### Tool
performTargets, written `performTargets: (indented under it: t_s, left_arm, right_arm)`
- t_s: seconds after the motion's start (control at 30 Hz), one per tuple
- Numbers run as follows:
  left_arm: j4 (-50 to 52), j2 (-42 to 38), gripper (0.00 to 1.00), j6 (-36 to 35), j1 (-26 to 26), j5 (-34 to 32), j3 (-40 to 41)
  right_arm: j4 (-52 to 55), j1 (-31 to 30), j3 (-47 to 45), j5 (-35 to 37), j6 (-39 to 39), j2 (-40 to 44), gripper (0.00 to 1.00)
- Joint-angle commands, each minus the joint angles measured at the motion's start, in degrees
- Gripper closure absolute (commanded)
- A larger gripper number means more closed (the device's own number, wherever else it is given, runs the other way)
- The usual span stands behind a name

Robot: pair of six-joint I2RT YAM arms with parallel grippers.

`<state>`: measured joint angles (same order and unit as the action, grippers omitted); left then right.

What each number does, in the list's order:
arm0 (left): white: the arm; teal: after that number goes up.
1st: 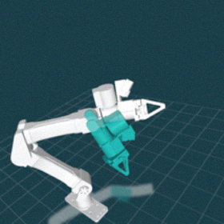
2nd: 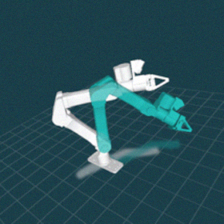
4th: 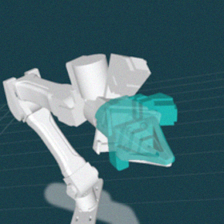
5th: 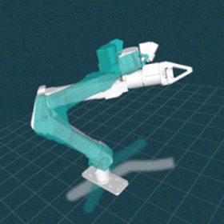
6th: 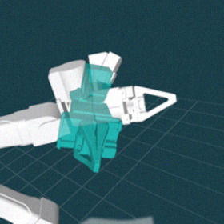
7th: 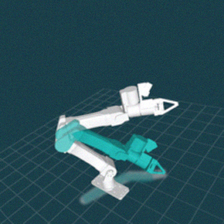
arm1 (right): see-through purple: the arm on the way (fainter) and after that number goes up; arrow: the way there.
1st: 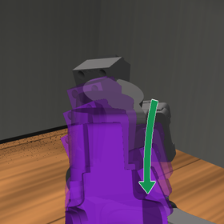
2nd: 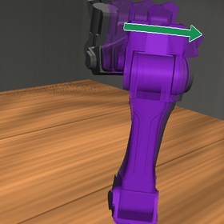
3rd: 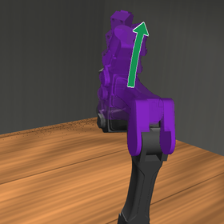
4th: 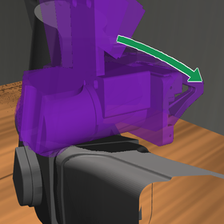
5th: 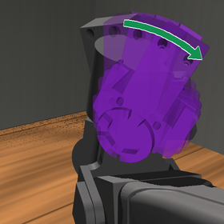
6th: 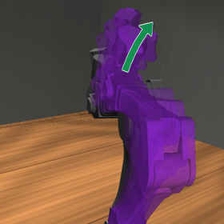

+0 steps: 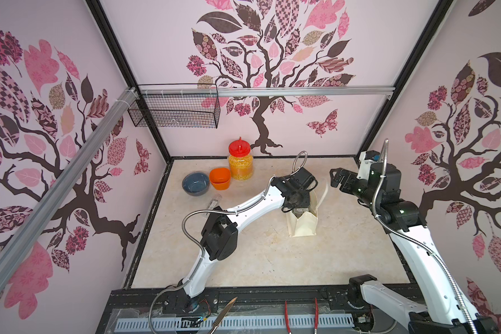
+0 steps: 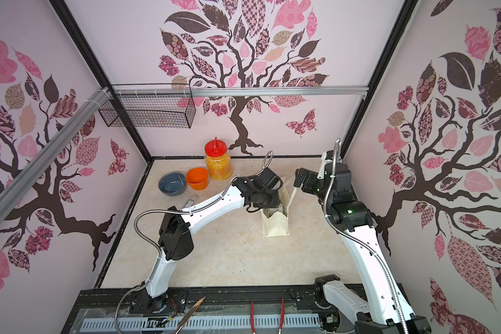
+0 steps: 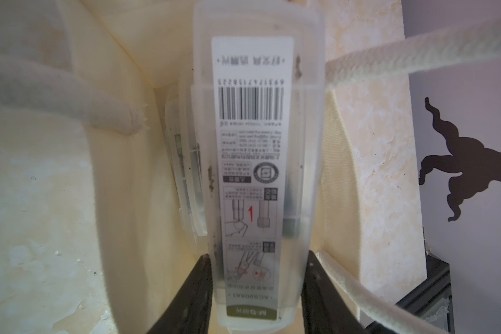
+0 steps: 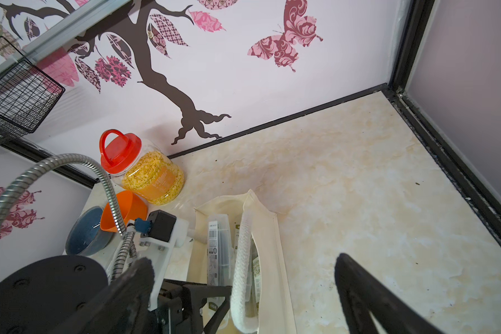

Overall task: Put the compass set into the canvas bag
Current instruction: Place the compass set in the canvas bag.

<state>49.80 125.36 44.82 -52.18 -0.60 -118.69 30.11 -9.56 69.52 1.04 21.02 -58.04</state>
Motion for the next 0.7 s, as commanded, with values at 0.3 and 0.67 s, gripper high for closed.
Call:
performTargets:
  t_s: [0.3,0.67]
  left_arm:
    - [3.69,5.53,0.59,1.79,-0.44,0.15,-4.77]
    - [2.41,-0.09,0.33,-1.46,-1.95,-2.56,-7.08]
  right_arm:
    - [-1.47,0.01,-0.87,-1.04,-0.01,-0.5,0.0]
    - [-0.99,0.05,0.08,-1.59,-0.34,-1.17,0.0]
